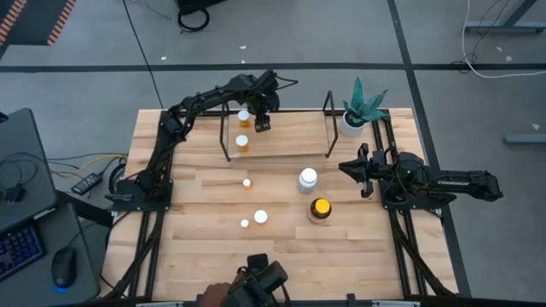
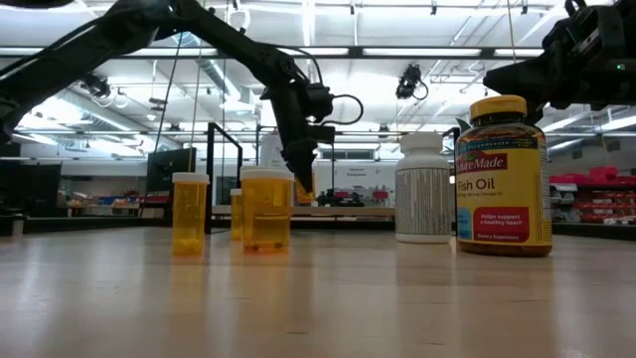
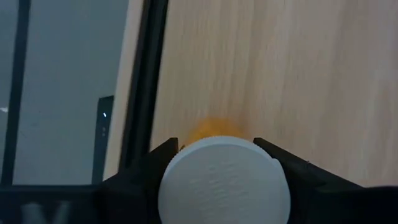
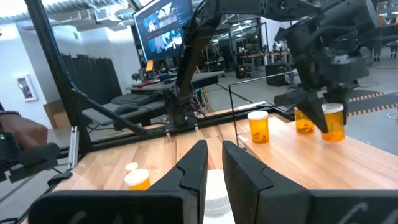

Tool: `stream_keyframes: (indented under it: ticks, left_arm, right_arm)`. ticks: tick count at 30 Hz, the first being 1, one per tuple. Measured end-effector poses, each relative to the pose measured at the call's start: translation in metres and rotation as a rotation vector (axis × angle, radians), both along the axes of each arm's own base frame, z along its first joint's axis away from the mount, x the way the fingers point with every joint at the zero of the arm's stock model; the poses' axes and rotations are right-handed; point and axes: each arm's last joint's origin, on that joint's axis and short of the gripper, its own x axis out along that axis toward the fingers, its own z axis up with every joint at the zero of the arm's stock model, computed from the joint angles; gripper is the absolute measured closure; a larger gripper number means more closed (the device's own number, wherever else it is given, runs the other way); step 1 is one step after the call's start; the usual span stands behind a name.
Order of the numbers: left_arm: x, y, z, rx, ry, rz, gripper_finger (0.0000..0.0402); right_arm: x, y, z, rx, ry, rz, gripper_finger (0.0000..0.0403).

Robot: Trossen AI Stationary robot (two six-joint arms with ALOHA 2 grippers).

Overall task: Pick and place medicine bottles onto shelf by color
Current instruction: Put the top big orange pill bottle on the shelf

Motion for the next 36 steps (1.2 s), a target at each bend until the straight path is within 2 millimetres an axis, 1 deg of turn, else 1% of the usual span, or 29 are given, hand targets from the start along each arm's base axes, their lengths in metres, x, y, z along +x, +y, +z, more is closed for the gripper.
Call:
stream_keyframes:
  ticks: [5, 12, 20, 36]
  left_arm:
    - [-0.0027, 0.0021, -0.0033, -0.014, 0.017, 0.006, 0.0199]
    - [-0.0063, -0.0004, -0.0046, -0.042, 0.055, 0.006, 0.0182]
    - [-0.0071, -0.0004, -0.0048, -0.047, 0.061, 0.015, 0.0179]
    - [-0.007, 0.0005, -0.0048, -0.025, 0.07, 0.024, 0.011]
  right_arm:
    - [0.0, 0.0, 0.0, 0.0, 0.0, 0.0, 0.0346]
    - [0.0, 0.0, 0.0, 0.0, 0.0, 0.0, 0.0346]
    - [0.0, 0.0, 0.0, 0.0, 0.0, 0.0, 0.0346]
    - [0.0, 0.0, 0.0, 0.0, 0.0, 0.0, 0.0346]
